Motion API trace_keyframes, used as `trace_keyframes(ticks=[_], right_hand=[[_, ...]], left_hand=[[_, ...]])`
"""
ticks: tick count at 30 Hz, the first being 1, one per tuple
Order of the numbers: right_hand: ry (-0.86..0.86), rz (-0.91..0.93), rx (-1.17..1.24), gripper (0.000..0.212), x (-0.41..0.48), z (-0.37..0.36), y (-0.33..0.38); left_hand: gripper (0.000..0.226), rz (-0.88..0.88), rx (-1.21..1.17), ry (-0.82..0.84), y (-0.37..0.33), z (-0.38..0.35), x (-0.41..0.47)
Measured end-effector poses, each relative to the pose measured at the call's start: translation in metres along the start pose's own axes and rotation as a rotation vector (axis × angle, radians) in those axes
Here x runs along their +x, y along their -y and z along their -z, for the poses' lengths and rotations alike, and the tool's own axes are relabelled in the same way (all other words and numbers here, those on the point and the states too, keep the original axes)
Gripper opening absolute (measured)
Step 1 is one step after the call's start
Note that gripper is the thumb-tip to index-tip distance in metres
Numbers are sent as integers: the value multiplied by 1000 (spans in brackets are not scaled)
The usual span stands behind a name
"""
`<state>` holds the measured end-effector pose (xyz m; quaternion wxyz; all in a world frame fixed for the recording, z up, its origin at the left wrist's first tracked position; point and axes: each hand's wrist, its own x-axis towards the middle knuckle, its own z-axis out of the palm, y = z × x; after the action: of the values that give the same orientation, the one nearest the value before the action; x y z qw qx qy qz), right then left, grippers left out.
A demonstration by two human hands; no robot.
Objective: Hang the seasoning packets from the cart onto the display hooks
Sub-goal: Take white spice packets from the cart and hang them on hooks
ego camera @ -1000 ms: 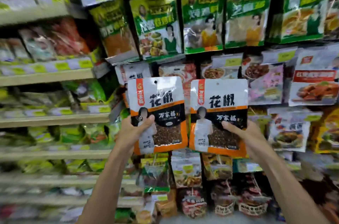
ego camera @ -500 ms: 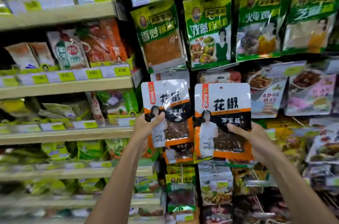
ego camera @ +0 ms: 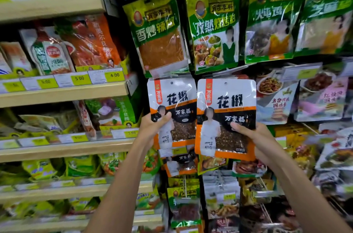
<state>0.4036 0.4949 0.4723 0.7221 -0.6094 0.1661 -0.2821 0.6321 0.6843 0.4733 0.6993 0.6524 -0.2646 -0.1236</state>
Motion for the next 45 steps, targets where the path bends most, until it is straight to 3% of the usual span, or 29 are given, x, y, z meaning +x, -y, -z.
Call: trace_keyframes(ticks=[5,10,13,18,24,26,28,30,33,36,38,42,45], right_hand=[[25,2,-22,72,2,-2,-3],[3,-32,-2,46,5,-5,-6],[12,-33,-11,49,5,-7,-6],[23,-27,-8,62,8,-7,-7],[43,-26,-16,58,11,-10,-8],[35,-30,-21,55,12,-12,-9],[34,-30,-27,56,12,-13,-10],[42,-29,-38,60,11,-15,-11],[59,-32,-42,62,12,-22,-12],[98,-53,-31,61,13,-33,-14],[120,-61,-36,59,14,-44,-15],[154,-70,-34,48,17,-63,-15],[177,-56,-46,46,18,-73,-14]], left_hand=[[65,24,-24,-26,2,-1,8],[83,26,-31,-13,2,0,13],[73,13,-45,-7,4,-2,12],[76,3,-40,-48,3,-6,15],[74,46,37,-135,3,-14,31],[67,47,62,-169,3,-19,33],[46,41,105,-190,3,-20,30],[25,-10,196,-198,2,-20,19],[39,-99,562,-226,5,-11,-4],[39,-156,1058,-451,-6,3,-28],[28,-314,1121,-616,-26,13,-38],[18,-829,1197,-892,-63,39,-27],[22,-956,1300,-926,-71,62,0]])
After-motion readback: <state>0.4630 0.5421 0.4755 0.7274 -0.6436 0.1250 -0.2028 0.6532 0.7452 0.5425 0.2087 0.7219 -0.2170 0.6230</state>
